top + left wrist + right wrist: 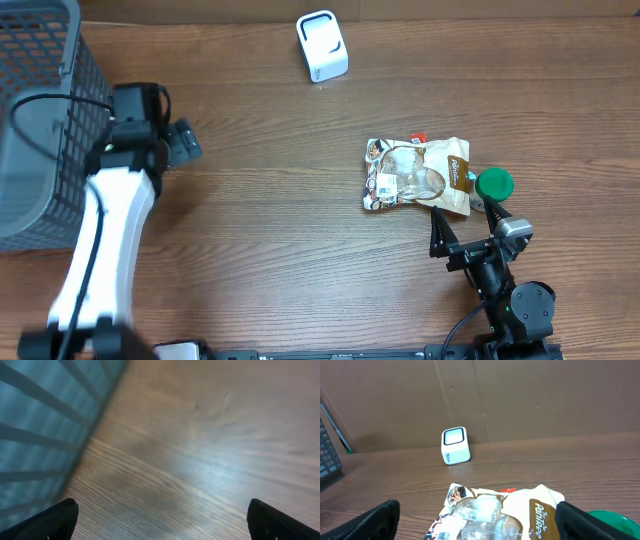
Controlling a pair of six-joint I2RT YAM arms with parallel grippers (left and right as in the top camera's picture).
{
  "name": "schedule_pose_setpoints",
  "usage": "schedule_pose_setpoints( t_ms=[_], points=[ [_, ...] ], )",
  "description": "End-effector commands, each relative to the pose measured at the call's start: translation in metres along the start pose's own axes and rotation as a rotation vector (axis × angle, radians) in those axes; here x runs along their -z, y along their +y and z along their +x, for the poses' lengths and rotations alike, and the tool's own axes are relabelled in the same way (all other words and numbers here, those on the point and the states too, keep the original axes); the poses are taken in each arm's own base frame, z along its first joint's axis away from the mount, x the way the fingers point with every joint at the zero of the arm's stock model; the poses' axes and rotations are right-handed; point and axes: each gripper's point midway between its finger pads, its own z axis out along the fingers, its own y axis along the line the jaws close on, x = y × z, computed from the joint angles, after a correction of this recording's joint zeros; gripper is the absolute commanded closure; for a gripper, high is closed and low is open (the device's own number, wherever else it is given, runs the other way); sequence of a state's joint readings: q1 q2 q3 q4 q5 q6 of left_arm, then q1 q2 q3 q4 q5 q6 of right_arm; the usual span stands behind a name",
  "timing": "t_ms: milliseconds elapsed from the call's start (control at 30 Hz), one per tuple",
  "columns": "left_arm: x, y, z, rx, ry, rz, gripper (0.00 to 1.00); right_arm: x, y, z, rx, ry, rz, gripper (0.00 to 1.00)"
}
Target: Scan the item barcode
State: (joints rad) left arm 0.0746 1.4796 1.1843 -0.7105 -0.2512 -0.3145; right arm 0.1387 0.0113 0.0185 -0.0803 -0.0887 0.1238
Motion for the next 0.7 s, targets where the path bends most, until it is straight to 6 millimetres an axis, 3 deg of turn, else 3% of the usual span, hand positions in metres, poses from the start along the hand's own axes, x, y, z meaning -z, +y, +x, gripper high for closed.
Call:
schedule_pose_setpoints(
  t_ms=[0,100,200,667],
  points=[
    [0.062,0.010,-0.031,0.055,-0.183,0.047,0.00,0.000,-0.002,0.002,-0.003,-0.003,0.010,0.00],
    [0.096,0.016,-0.040,0.081,-0.275,0.076,0.00,0.000,-0.002,0.002,-0.003,-0.003,0.010,0.00],
    [0.116,0.020,-0.044,0.095,-0.327,0.094,0.00,0.000,-0.002,0.002,-0.003,-0.003,0.010,0.00],
    [0.151,0.029,-0.046,0.118,-0.414,0.122,0.00,0.000,-0.002,0.002,-0.003,-0.003,0.010,0.00]
  ],
)
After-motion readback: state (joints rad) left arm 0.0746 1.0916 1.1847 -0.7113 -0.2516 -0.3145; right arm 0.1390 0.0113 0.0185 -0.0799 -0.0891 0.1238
